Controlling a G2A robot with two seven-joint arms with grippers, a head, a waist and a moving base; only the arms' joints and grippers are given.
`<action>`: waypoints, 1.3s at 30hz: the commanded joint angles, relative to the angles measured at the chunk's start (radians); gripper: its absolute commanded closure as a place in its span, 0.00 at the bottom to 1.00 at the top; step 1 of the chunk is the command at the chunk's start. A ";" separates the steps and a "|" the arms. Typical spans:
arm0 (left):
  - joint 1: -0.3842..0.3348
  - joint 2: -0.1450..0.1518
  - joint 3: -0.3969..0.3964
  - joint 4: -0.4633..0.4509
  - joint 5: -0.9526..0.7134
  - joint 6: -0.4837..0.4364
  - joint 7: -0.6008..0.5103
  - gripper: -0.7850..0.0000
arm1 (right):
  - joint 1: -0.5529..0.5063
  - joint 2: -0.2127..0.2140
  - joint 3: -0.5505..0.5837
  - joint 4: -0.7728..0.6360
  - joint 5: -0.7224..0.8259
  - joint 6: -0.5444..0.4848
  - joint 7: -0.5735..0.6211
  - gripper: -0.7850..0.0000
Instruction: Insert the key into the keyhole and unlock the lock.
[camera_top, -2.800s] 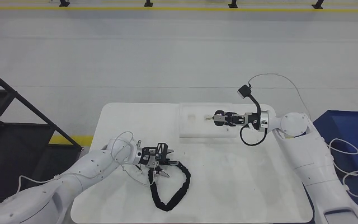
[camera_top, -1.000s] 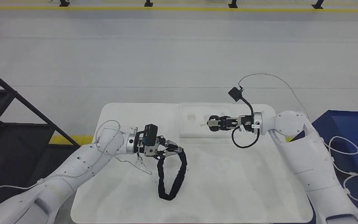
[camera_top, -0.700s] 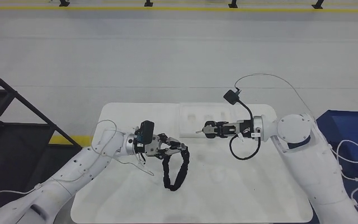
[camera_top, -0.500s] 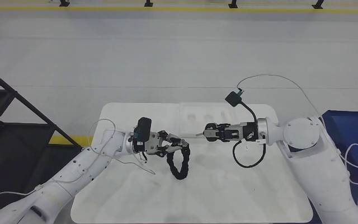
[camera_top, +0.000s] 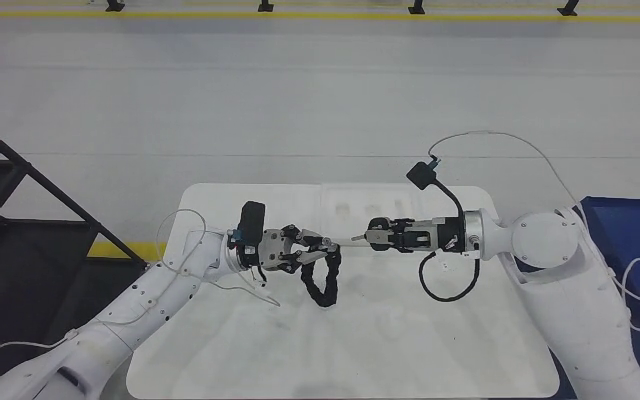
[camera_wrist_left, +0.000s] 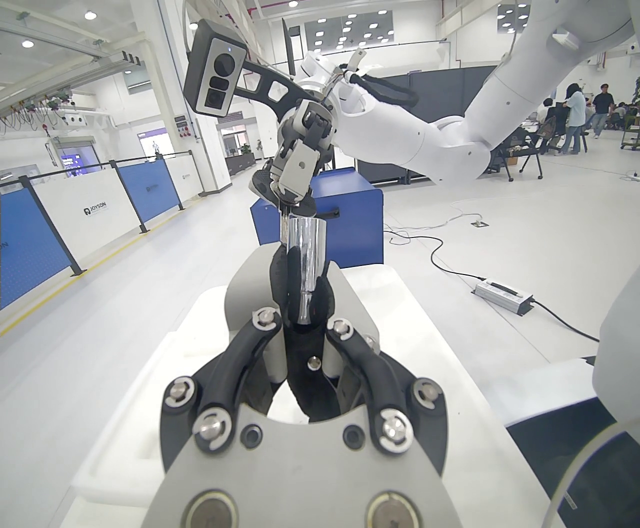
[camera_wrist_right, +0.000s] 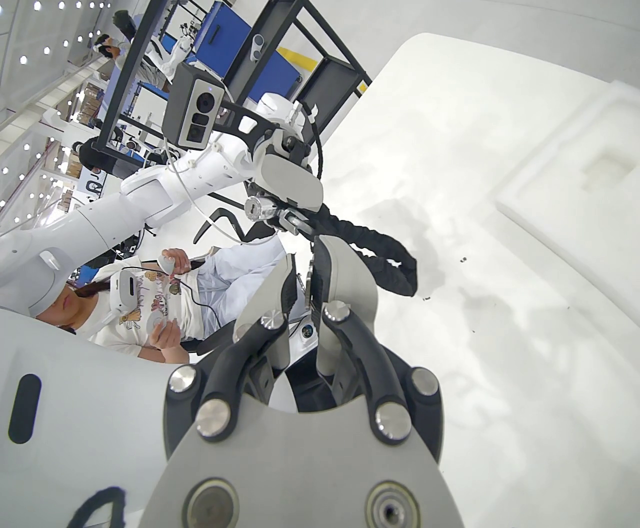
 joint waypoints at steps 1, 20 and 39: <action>0.000 0.000 0.000 0.000 0.000 0.000 0.000 1.00 | 0.000 0.000 0.000 0.000 0.000 0.000 0.000 1.00; 0.017 -0.098 0.043 0.063 0.047 0.274 0.141 1.00 | 0.039 0.033 -0.001 -0.388 -0.369 0.347 0.130 1.00; -0.046 -0.227 0.126 0.287 0.210 0.422 0.312 1.00 | 0.127 0.032 -0.136 -0.405 -0.505 0.406 0.153 1.00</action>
